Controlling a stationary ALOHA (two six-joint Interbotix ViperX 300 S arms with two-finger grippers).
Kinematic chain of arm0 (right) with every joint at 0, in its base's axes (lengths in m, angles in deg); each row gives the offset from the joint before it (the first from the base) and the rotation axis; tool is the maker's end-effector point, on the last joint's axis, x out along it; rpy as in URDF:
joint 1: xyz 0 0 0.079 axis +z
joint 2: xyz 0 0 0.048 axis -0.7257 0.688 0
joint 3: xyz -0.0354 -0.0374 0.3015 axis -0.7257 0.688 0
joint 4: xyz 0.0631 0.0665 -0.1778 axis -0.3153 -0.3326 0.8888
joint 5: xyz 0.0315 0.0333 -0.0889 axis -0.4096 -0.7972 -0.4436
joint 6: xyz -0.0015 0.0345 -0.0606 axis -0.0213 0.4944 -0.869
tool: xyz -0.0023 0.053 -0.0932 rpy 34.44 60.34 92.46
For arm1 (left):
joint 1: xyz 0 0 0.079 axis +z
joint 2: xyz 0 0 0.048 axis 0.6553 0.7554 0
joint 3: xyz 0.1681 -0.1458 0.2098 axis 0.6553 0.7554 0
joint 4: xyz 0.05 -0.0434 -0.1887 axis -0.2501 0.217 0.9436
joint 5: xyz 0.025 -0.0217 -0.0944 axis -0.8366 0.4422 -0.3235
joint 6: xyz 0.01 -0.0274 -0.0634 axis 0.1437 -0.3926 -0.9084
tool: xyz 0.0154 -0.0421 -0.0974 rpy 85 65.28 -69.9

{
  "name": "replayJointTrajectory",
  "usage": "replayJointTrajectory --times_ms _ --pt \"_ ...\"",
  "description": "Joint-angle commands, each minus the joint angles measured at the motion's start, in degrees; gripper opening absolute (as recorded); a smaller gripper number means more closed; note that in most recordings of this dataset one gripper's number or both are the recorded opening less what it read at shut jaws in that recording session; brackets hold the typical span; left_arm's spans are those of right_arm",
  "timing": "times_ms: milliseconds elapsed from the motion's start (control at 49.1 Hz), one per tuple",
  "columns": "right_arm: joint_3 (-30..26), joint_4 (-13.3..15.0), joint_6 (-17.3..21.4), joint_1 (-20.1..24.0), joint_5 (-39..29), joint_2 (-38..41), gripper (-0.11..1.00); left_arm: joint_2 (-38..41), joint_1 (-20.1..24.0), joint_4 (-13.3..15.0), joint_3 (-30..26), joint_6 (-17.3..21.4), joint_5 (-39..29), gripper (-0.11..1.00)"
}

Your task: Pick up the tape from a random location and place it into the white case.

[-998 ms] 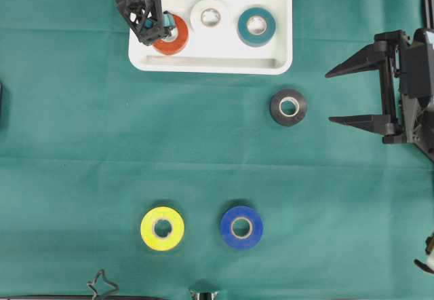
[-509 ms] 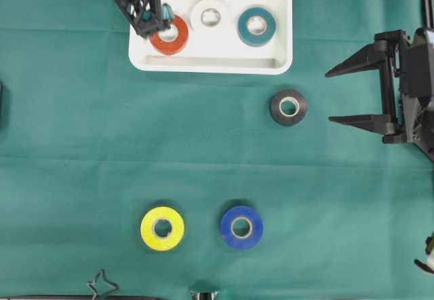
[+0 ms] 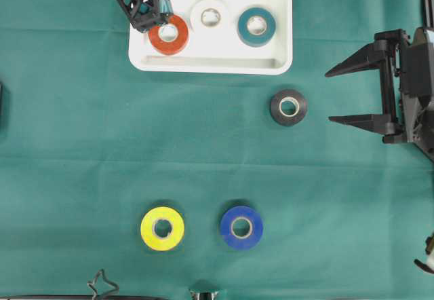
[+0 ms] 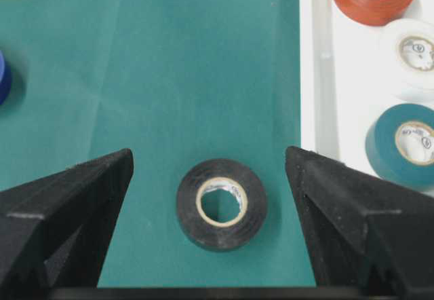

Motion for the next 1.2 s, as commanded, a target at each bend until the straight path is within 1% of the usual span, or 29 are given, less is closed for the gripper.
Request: replayJointTrajectory --times_ms 0,143,326,407,591,754,896,1181 --pt "-1.67 0.00 0.00 0.09 0.26 0.18 0.86 -2.11 -2.37 0.18 -0.35 0.00 0.18 0.95" --pt "-1.85 0.09 0.00 0.09 0.18 0.18 0.87 -2.46 -6.50 0.18 0.18 -0.18 0.18 0.95" --pt "-2.02 0.00 0.00 0.09 0.26 0.18 0.87 -3.34 -13.10 0.35 0.97 -0.44 0.26 0.95" --pt "-2.02 0.09 0.00 0.09 0.26 0.18 0.87 -3.52 -15.21 0.26 1.23 -0.53 0.79 0.95" --pt "-2.46 0.09 0.09 0.09 0.26 0.18 0.87 -4.57 -15.56 0.26 2.99 -0.44 2.99 0.95" --pt "-2.55 0.09 0.26 0.09 0.26 0.18 0.87 -7.65 -15.64 0.26 4.92 -0.26 5.80 0.95" --pt "-2.72 0.09 0.26 0.09 -0.09 0.26 0.87 -12.74 -16.08 0.26 8.09 -0.26 9.23 0.95" --pt "-2.81 0.09 0.09 0.09 -0.18 0.18 0.87 -26.37 -17.14 0.44 17.49 -0.35 19.16 0.95"
